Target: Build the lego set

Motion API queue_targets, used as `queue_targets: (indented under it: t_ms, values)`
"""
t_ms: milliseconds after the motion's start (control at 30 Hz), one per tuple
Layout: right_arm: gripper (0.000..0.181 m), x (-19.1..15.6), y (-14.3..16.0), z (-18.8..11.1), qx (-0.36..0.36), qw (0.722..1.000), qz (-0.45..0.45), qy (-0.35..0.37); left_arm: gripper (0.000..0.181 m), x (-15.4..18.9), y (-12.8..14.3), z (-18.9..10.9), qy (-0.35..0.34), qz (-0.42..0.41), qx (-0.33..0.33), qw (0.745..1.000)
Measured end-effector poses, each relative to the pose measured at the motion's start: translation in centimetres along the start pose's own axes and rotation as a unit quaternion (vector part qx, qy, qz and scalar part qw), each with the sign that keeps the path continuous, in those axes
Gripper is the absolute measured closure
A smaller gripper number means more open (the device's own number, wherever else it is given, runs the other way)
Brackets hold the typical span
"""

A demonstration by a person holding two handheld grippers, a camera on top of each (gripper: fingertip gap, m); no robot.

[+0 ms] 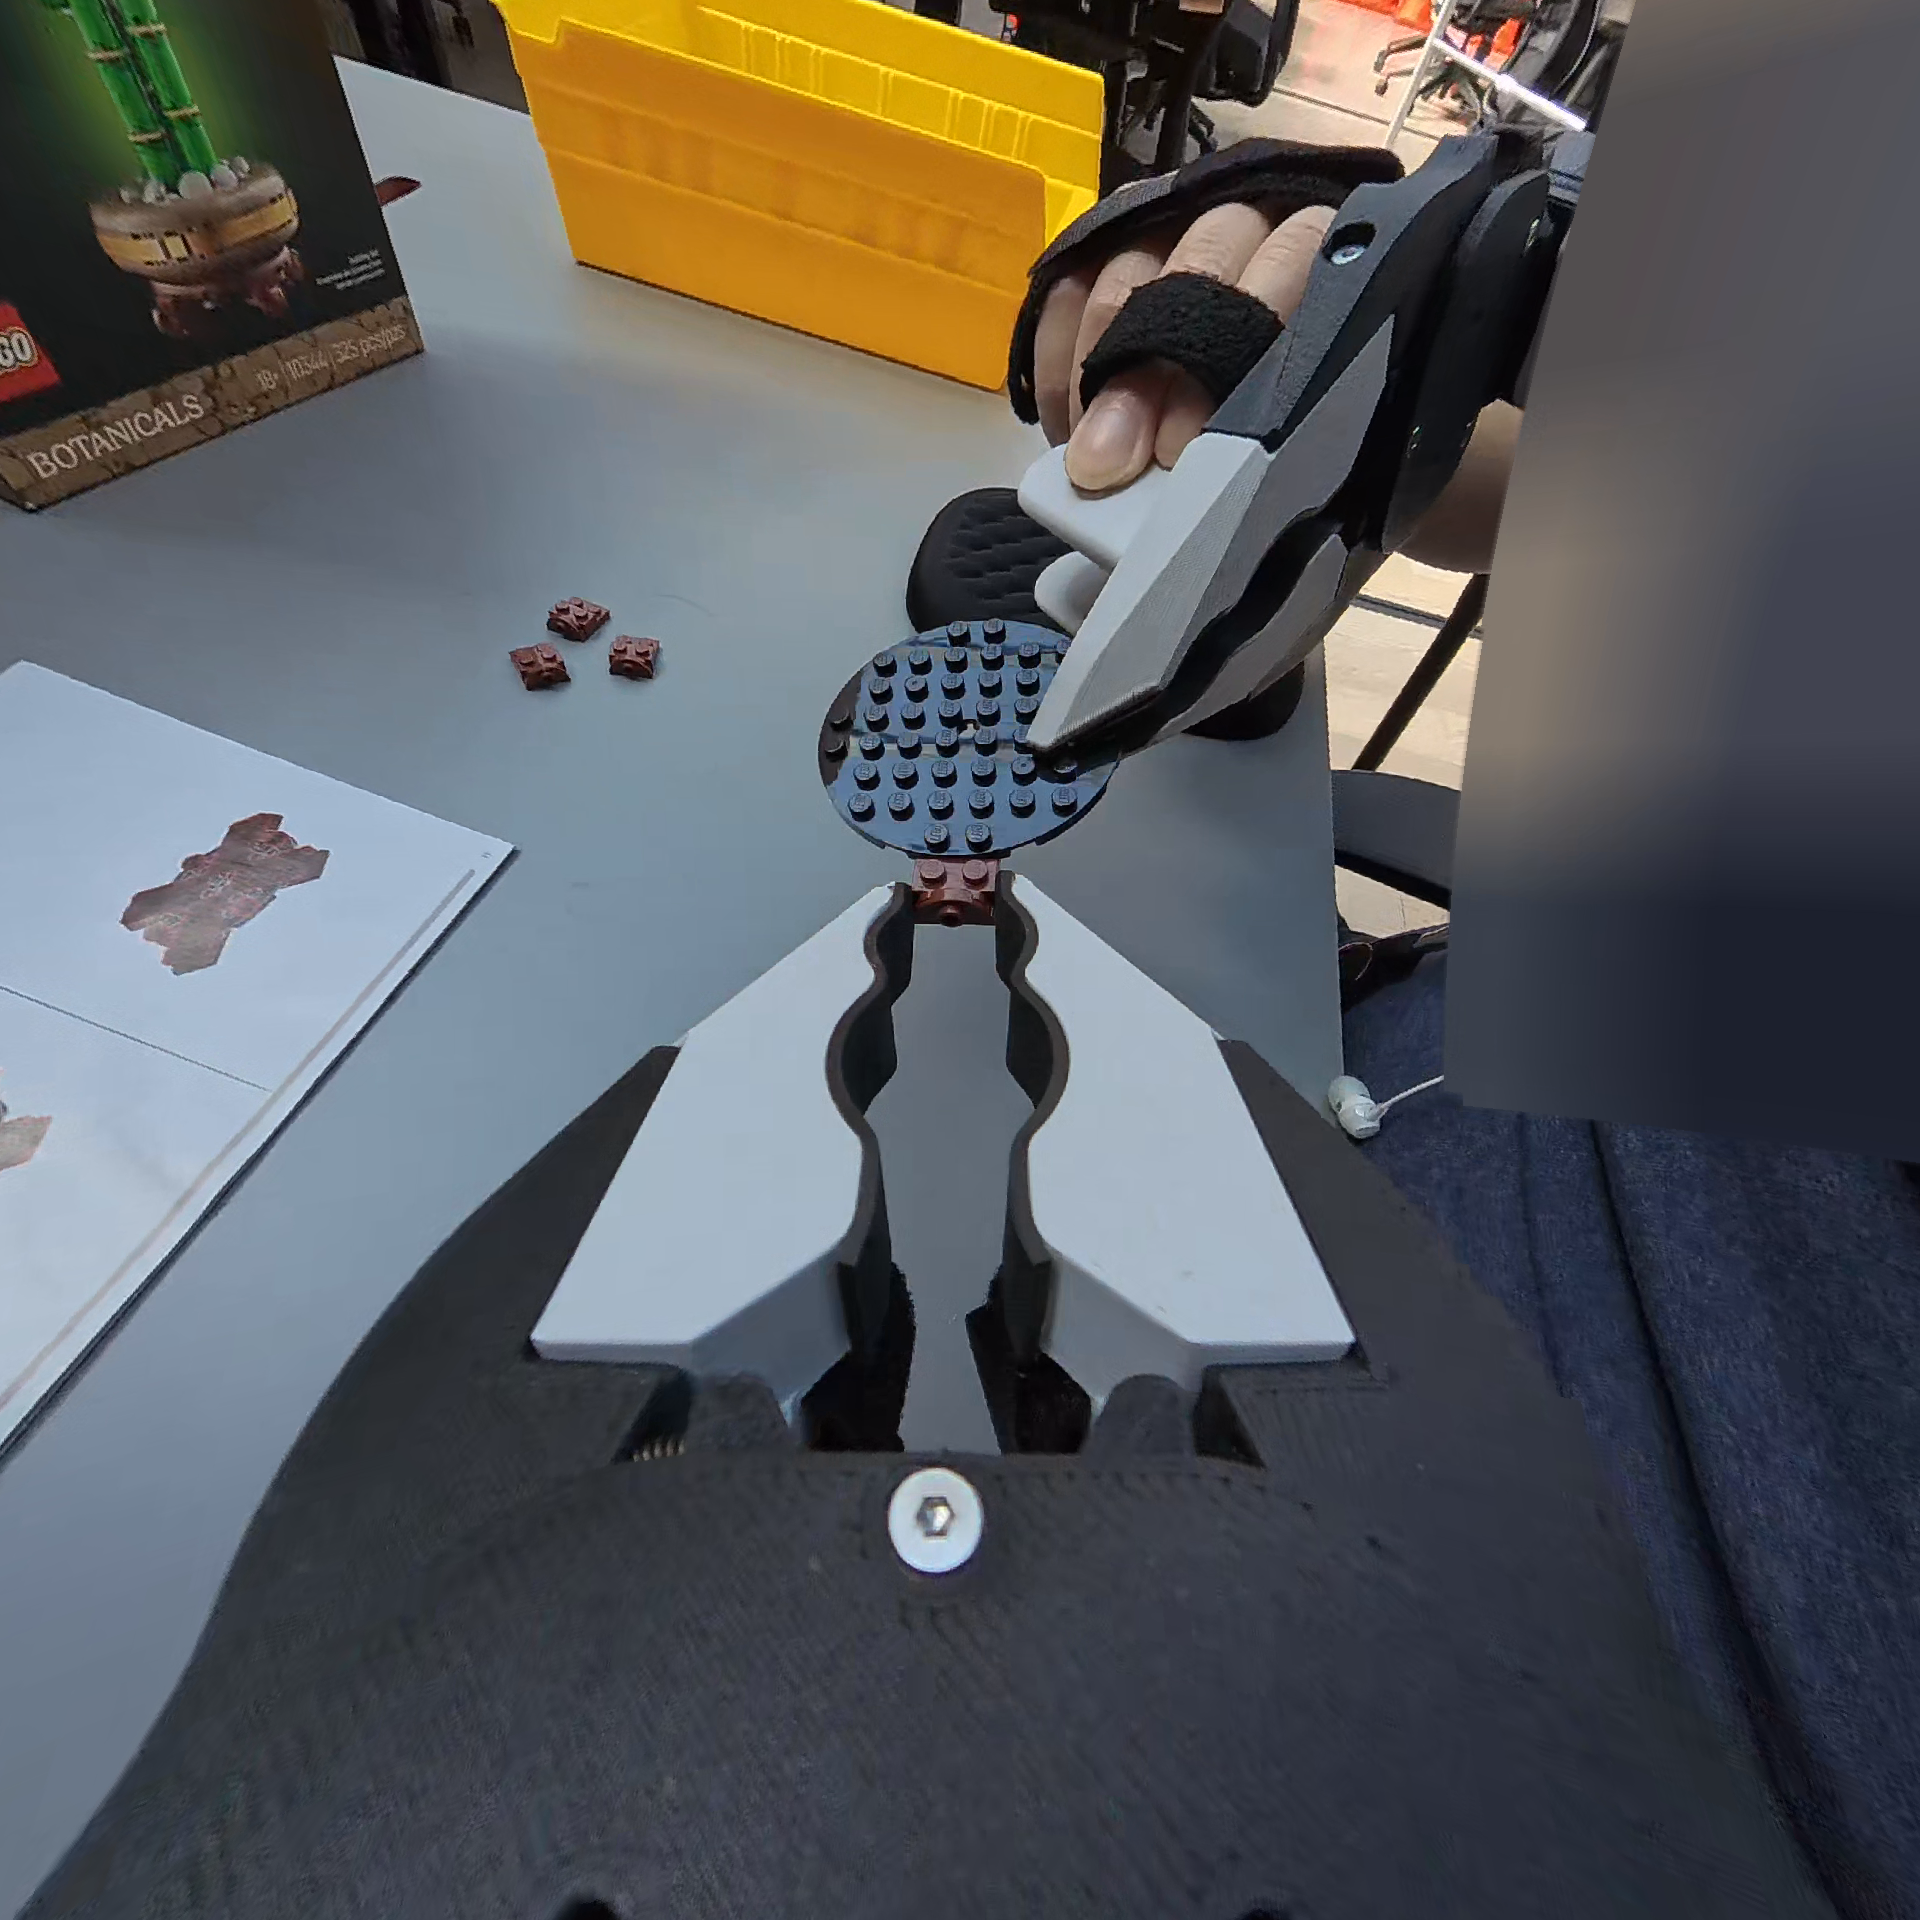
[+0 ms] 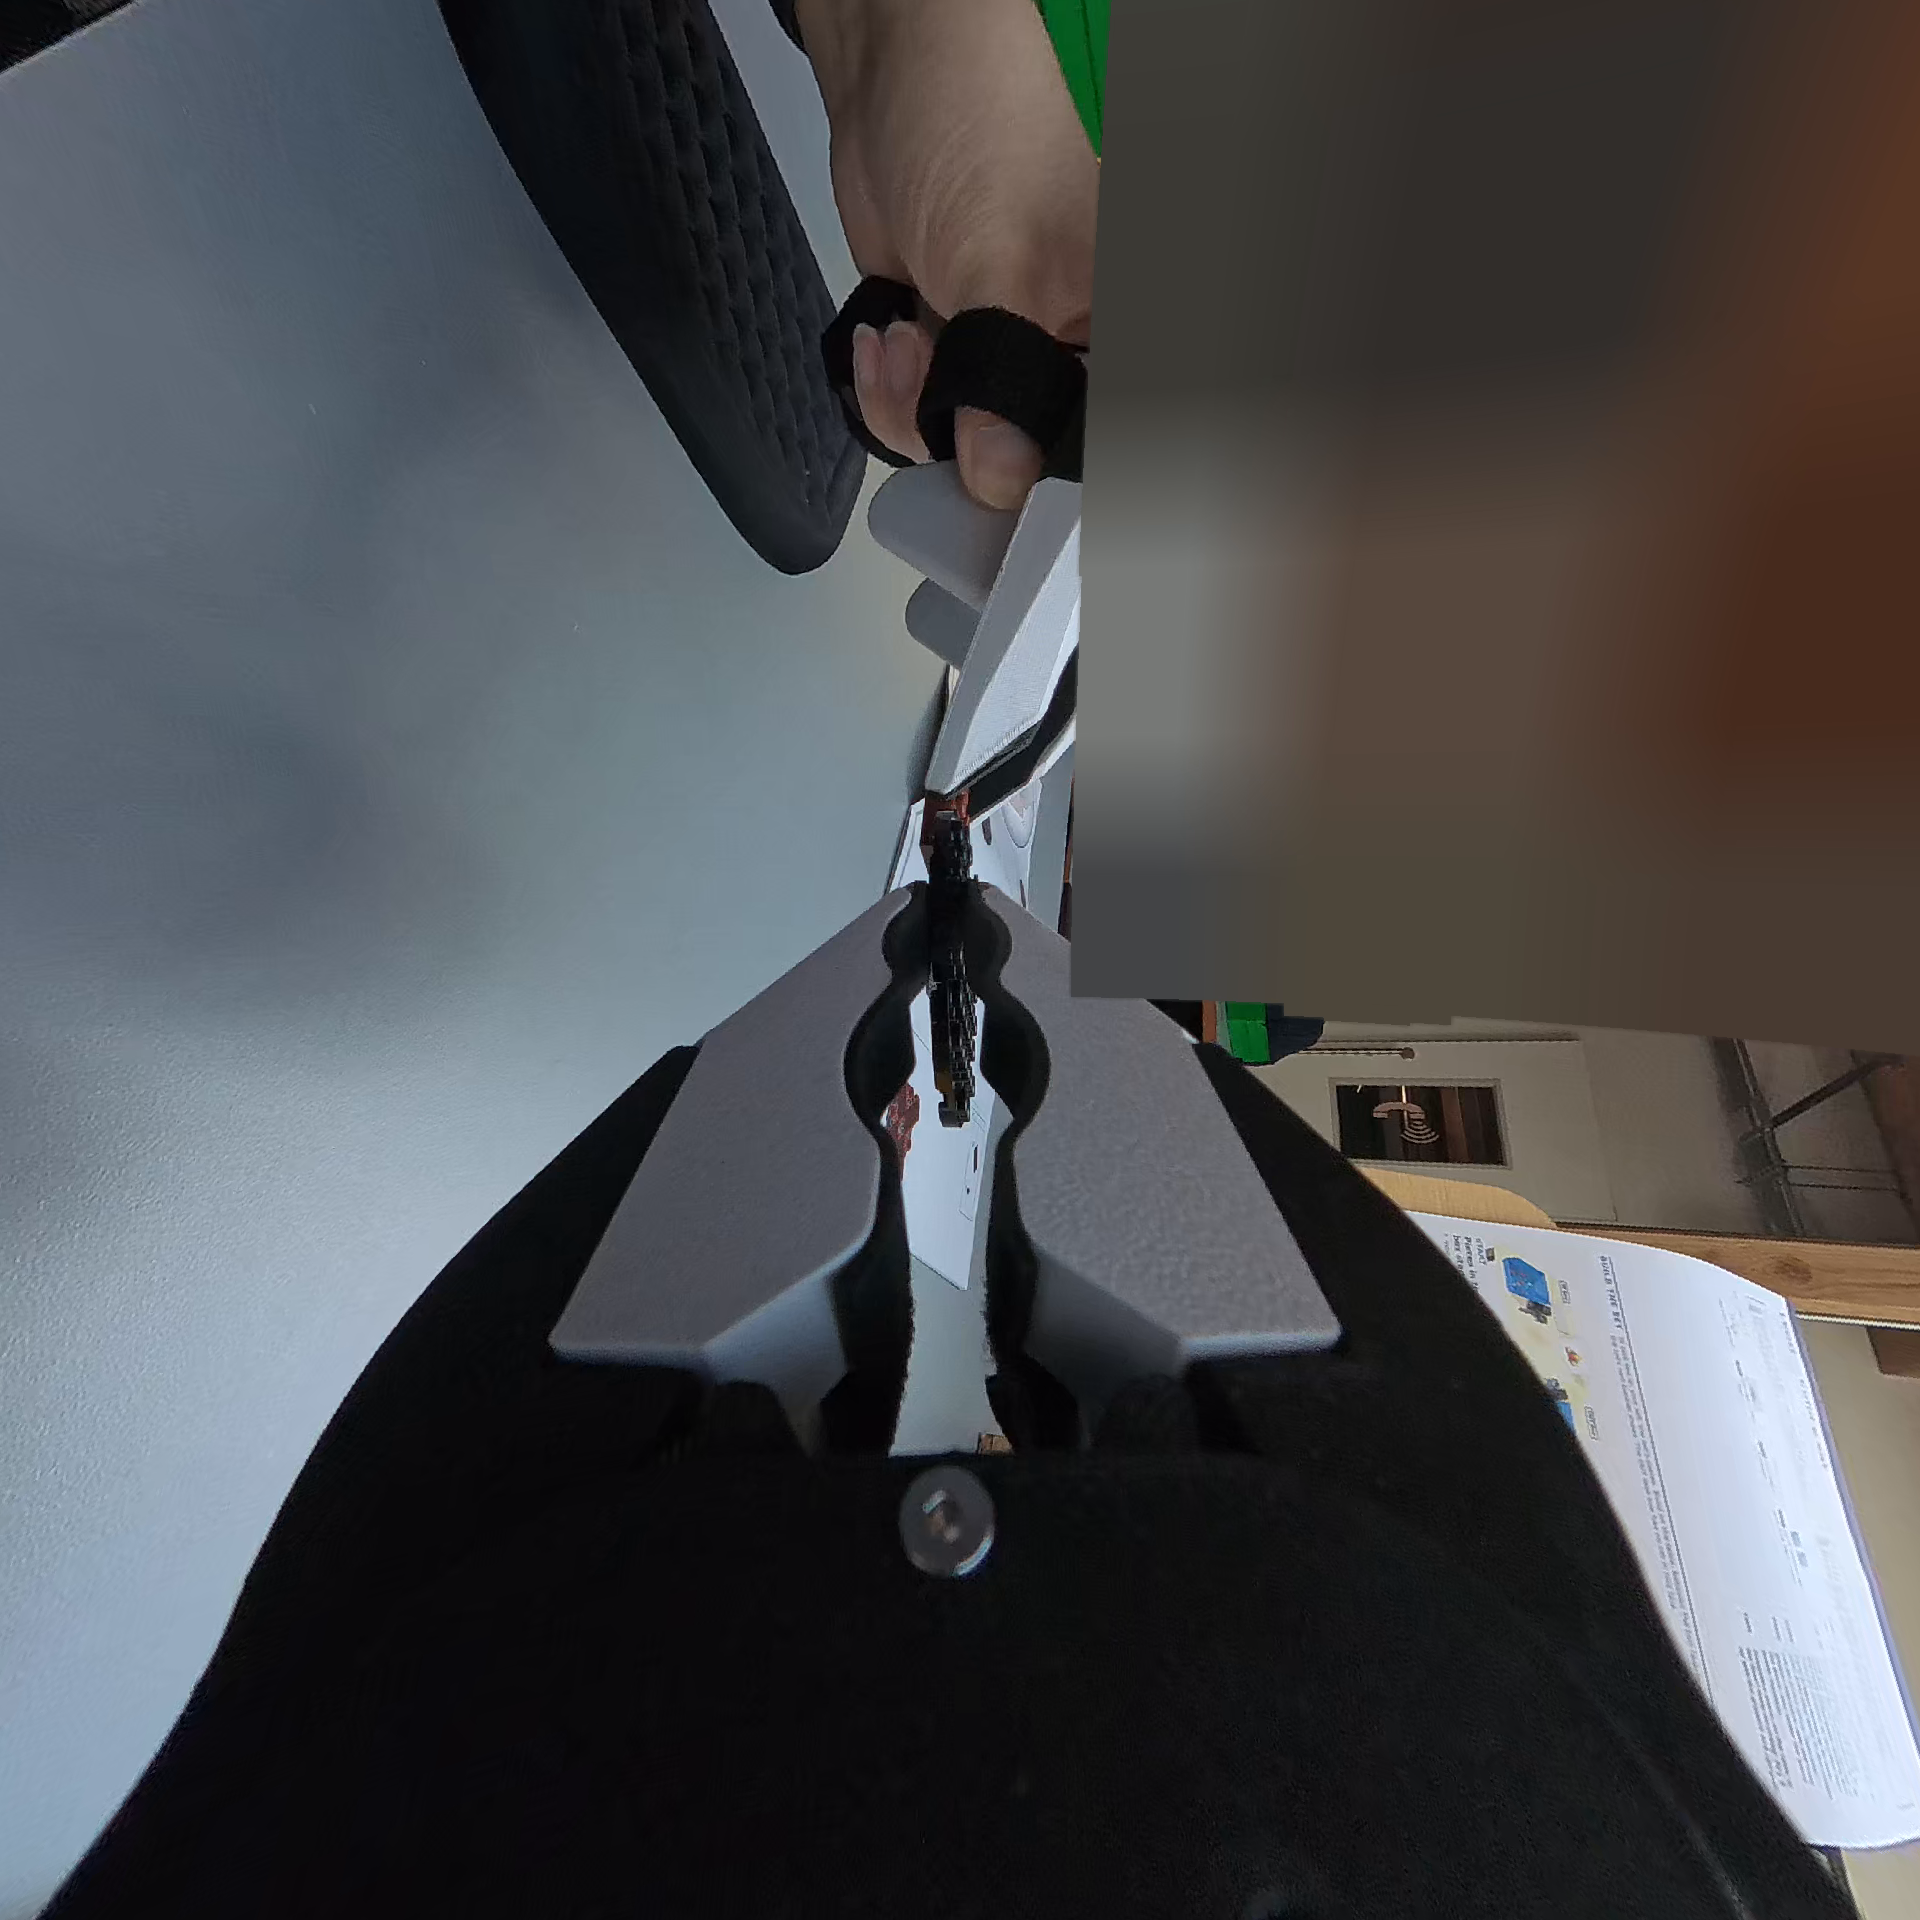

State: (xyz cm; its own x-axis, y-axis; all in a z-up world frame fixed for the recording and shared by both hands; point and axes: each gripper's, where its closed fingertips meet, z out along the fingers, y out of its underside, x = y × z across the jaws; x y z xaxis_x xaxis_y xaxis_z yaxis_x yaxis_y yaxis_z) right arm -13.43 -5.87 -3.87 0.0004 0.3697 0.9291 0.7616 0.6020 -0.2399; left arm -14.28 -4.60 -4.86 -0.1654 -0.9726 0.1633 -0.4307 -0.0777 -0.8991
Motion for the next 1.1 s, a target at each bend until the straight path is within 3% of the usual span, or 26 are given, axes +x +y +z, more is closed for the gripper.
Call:
queue_targets:
  t_ms: [800, 1100]
  values:
    - [0.174, 0.0, -0.1, 0.3, 0.037, 0.997, 0.074, -0.010, 0.168, -0.4, -0.5, -0.6, -0.005, 0.009, 0.078, 0.997]
    - [0.174, 0.1, 1.0, 1.7, 0.060, 0.987, 0.148, -0.034, 0.168, -2.1, 0.2, -0.6, 0.014, -0.078, 0.087, 0.993]
